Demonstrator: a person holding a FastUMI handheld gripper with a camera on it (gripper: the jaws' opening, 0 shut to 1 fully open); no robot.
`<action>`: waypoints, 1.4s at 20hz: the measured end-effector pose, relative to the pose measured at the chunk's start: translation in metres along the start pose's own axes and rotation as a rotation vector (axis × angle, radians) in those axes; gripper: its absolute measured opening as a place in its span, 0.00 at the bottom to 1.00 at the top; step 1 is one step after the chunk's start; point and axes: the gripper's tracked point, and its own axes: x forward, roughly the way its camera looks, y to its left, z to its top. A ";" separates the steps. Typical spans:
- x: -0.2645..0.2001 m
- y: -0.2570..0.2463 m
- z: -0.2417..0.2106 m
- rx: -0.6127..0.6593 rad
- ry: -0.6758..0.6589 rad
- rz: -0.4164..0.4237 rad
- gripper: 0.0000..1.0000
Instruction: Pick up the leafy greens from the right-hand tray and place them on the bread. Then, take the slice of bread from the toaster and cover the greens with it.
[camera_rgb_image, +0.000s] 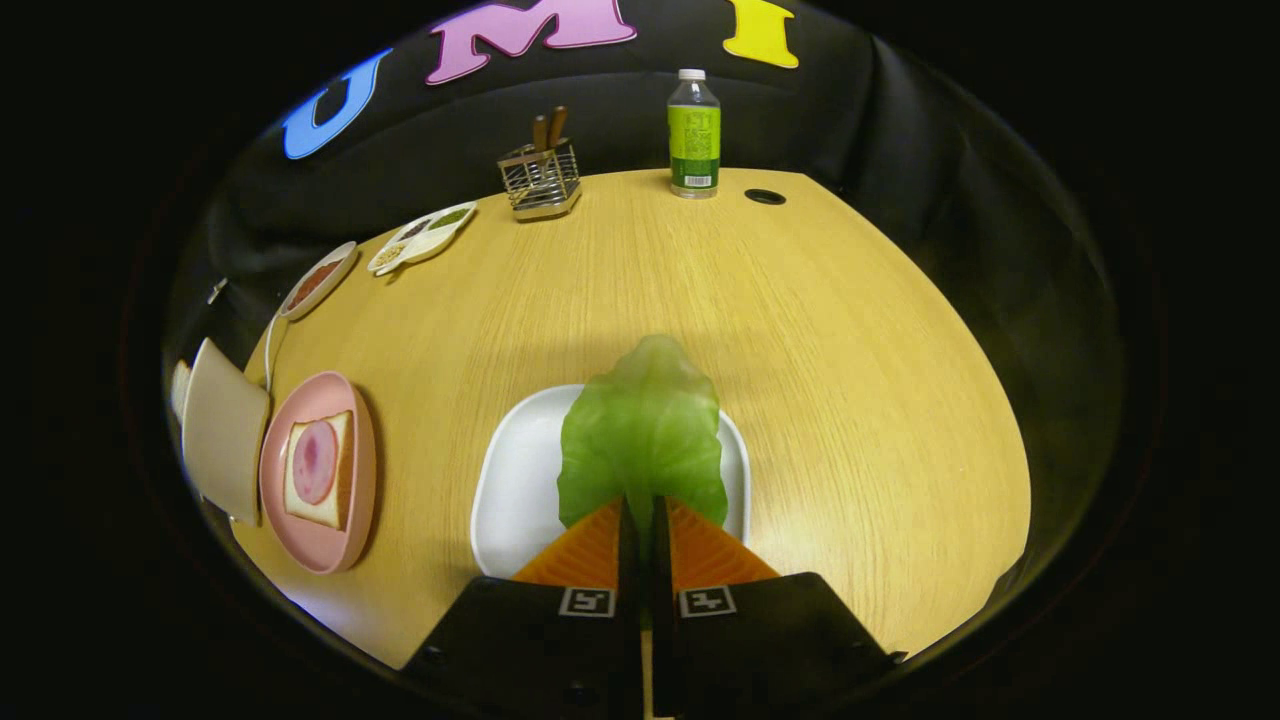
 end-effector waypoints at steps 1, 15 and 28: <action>0.000 0.002 -0.001 0.001 0.002 0.023 0.07; -0.075 0.030 0.051 -0.086 -0.109 0.046 0.05; -0.091 0.170 0.042 -0.260 -0.106 0.142 0.05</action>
